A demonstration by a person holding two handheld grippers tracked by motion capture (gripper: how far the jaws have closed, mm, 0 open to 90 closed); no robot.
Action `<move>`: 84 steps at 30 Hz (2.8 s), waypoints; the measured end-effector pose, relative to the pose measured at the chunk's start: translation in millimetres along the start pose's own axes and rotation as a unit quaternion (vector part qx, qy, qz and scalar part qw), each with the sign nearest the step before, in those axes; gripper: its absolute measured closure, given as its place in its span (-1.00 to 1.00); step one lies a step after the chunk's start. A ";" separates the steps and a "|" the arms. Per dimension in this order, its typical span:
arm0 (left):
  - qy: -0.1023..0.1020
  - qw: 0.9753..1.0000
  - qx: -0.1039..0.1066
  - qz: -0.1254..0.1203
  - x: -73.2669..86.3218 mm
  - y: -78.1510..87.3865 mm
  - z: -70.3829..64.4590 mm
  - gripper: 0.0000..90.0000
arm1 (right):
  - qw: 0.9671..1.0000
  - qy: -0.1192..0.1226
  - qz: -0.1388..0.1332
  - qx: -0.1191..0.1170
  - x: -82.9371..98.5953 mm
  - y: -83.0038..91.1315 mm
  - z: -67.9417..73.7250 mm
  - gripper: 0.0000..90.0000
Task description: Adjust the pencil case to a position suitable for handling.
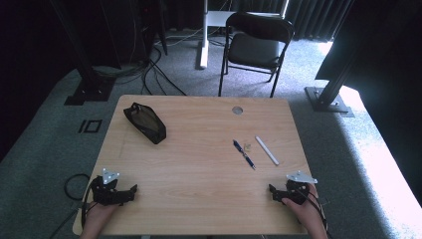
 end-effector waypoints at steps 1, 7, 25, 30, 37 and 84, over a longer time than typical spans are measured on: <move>0.000 1.000 0.000 0.000 0.0 0.0 0.0 -0.99 | 1.000 0.000 0.000 0.000 0.0 0.0 0.0 -0.73; 0.000 1.000 0.000 0.000 0.0 0.0 0.0 -0.99 | 1.000 0.000 0.000 0.000 -0.1 0.0 -0.1 -0.73; 0.000 1.000 0.000 0.000 0.0 0.0 -0.1 -0.99 | 1.000 0.006 -0.011 -0.004 -12.2 -3.8 10.7 -0.73; 0.000 1.000 0.000 0.000 0.0 0.0 -0.1 -0.99 | 1.000 0.018 -0.015 -0.008 -23.2 -4.9 19.0 -0.73; 0.000 1.000 0.000 0.000 0.0 0.0 0.0 -0.99 | 0.999 0.037 -0.022 -0.015 -40.4 -9.5 33.3 -0.73; 0.001 1.000 0.000 -0.001 -0.1 -0.1 -0.1 -0.99 | 0.984 0.104 -0.075 -0.125 -131.7 -41.0 162.1 -0.73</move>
Point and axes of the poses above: each handheld gripper's, and its own axes: y roughly backward along the jaws, x roughly out of its underside, z roughly to its left, the point moved 6 cm from there along -y, roughly forward along the jaws, and after that the axes turned 4 degrees about -y, right-handed, at the moved point
